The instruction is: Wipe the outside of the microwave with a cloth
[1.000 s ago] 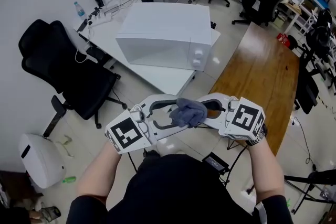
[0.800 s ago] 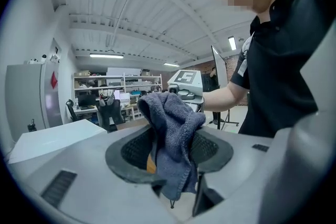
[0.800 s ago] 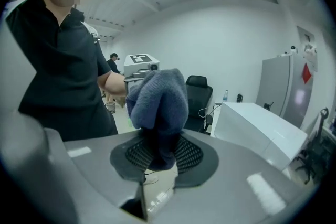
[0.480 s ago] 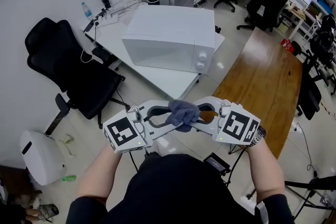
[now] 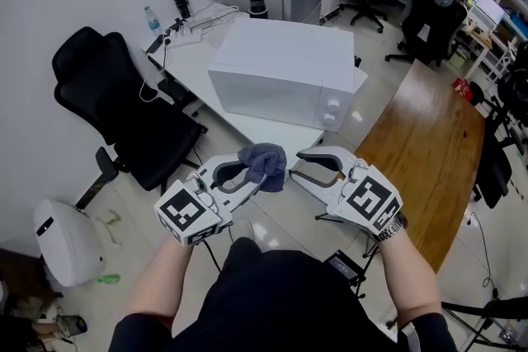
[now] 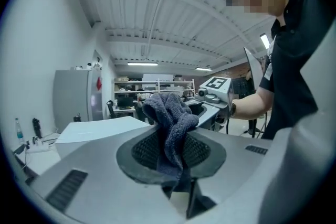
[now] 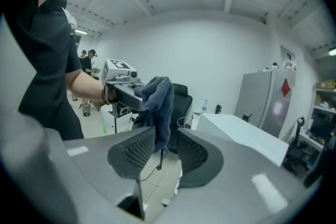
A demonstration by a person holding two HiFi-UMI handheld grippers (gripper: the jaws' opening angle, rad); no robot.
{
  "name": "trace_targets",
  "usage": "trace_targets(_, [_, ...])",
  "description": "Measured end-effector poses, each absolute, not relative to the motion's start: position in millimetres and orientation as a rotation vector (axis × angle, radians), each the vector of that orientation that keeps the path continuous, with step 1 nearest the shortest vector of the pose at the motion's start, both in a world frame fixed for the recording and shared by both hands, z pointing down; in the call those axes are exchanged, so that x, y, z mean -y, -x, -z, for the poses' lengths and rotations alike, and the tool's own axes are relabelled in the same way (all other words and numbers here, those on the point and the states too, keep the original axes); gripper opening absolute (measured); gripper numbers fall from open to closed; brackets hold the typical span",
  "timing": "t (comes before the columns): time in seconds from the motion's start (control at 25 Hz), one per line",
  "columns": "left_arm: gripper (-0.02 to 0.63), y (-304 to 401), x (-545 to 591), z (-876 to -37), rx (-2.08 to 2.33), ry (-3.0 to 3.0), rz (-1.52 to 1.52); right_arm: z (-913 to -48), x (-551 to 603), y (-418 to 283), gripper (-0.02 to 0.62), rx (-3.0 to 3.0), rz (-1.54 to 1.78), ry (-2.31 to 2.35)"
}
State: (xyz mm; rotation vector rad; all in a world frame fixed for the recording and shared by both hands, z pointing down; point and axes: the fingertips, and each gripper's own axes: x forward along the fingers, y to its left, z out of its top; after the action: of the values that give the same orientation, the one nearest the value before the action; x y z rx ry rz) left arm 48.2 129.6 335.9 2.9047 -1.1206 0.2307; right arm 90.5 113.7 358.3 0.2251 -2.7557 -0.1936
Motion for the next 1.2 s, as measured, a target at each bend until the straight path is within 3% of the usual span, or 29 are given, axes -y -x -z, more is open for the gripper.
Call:
trace_targets(0.16, [0.092, 2.1, -99.2, -350.2, 1.378, -2.794, -0.193, -348.1, -83.9, -82.0, 0.002, 2.811, 0.204, -0.396])
trace_targets(0.84, [0.092, 210.3, 61.0, -454.8, 1.828, -2.354, -0.284, -317.8, 87.6, 15.3, 0.002, 2.9, 0.102, -0.847])
trace_targets(1.2, [0.092, 252.6, 138.3, -504.0, 1.703, -2.365, -0.298, -329.3, 175.8, 64.5, 0.002, 2.839, 0.008, -1.008])
